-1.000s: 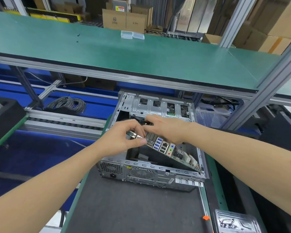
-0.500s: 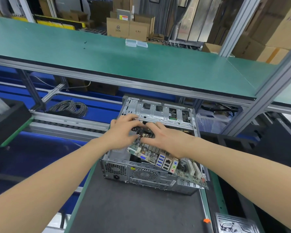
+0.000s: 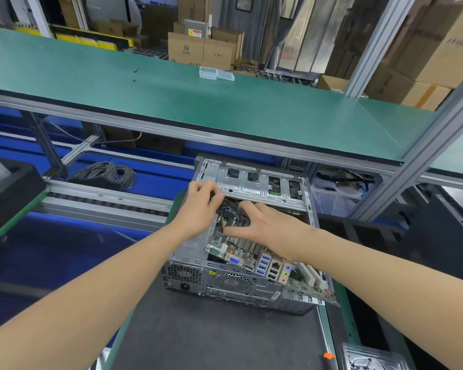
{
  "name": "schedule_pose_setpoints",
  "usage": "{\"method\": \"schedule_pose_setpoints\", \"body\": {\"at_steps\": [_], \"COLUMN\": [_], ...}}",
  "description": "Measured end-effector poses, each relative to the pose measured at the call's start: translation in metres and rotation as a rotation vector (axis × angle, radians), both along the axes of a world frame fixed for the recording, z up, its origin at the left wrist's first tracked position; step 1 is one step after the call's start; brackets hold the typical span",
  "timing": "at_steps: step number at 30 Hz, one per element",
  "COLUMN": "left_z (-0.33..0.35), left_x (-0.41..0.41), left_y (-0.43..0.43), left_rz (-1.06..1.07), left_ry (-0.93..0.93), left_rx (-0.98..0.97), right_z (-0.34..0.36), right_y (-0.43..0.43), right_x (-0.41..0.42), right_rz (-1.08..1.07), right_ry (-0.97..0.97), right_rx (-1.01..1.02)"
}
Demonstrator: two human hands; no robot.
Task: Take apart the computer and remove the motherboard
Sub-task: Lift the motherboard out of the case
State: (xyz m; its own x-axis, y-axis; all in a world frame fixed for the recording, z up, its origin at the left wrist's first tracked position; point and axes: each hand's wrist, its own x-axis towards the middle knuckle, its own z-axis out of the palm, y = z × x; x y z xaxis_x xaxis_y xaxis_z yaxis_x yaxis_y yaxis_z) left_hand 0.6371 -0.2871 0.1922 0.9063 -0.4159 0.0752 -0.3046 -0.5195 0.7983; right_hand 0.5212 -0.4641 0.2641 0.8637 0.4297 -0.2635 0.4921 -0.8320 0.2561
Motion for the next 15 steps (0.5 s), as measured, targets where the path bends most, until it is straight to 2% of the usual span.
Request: {"method": "schedule_pose_setpoints", "body": {"at_steps": [5, 7, 9, 12, 15], "left_z": [0.006, 0.010, 0.010, 0.013, 0.014], "left_x": [-0.001, 0.000, -0.001, -0.005, -0.002], "left_y": [-0.003, -0.005, -0.006, -0.002, 0.006], "left_rz": [0.199, 0.215, 0.141, -0.141, -0.260], "left_ry": [-0.127, -0.107, 0.019, 0.240, 0.300], "left_rx": [0.032, 0.059, 0.008, -0.068, -0.120], "right_z": [0.007, 0.009, 0.011, 0.012, 0.012], "right_y": [0.008, 0.008, 0.007, 0.006, 0.009], "right_x": [-0.013, -0.017, -0.020, -0.024, -0.026], "right_rz": [0.056, 0.068, 0.082, 0.093, 0.098], "right_ry": [-0.039, -0.060, -0.084, -0.128, -0.141], "right_rx": [-0.044, -0.060, -0.074, -0.099, -0.109]}}
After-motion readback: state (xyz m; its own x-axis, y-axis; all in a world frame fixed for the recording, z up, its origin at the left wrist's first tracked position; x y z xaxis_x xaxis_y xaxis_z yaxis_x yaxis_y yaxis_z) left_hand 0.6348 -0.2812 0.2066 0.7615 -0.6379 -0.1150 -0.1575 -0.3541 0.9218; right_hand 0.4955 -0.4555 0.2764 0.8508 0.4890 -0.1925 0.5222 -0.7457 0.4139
